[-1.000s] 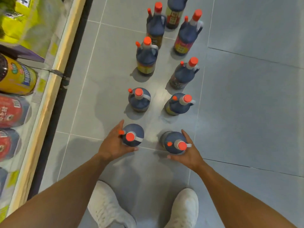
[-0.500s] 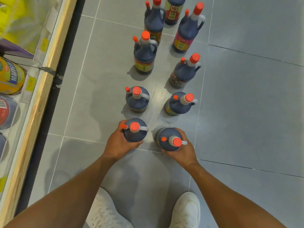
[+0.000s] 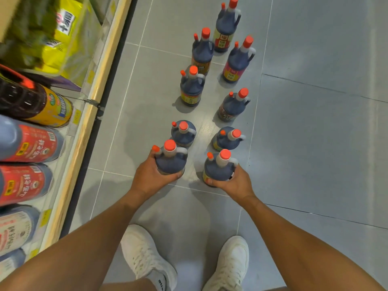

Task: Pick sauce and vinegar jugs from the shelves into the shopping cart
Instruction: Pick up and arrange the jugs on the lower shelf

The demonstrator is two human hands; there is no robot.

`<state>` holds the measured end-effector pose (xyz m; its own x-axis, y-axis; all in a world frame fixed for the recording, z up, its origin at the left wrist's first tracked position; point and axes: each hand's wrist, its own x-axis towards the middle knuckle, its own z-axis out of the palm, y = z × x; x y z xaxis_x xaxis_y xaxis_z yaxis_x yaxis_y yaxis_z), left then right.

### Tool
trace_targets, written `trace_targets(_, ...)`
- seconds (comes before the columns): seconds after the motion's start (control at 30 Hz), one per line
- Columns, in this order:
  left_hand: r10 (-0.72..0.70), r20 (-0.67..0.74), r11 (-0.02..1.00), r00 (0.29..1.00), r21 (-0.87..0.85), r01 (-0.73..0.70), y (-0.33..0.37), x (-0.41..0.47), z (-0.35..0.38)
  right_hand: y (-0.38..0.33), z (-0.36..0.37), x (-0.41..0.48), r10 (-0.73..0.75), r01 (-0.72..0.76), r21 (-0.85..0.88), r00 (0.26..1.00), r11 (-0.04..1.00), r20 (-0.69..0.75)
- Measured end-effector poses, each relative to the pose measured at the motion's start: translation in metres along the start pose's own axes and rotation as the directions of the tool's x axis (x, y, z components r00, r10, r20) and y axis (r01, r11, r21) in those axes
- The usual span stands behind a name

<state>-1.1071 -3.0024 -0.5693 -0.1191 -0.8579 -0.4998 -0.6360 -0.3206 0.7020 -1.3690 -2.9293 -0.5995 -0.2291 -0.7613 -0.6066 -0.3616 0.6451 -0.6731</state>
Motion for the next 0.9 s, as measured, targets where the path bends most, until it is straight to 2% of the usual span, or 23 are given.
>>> trace_targets(0.27, 0.028, 0.003, 1.000, 1.000, -0.006, -0.028, 0.143, -0.095, -0.117, -0.155, -0.088, -0.114, -0.103, 0.104, 0.057, 0.994, 0.993, -0.021)
trace_targets(0.4, 0.094, 0.002, 0.995, 0.996, -0.038, -0.094, 0.223, -0.150, -0.182, -0.246, -0.140, -0.178, -0.150, 0.154, 0.083, 0.987, 0.985, -0.053)
trace_targets(0.53, 0.157, -0.058, 0.984, 0.986, -0.077, -0.162, 0.313, -0.206, -0.253, -0.348, -0.197, -0.243, -0.215, 0.223, 0.108, 0.973, 0.969, -0.077)
trace_targets(0.73, 0.295, -0.112, 0.939, 0.949, -0.147, -0.310, 0.431, -0.253, -0.350, -0.483, -0.275, -0.317, -0.301, 0.318, 0.126, 0.944, 0.940, -0.136)
trace_targets(0.9, 0.444, -0.175, 0.848, 0.879, -0.235, -0.475, 0.526, -0.277, -0.420, -0.574, -0.328, -0.362, -0.408, 0.443, 0.164, 0.889, 0.882, -0.208)
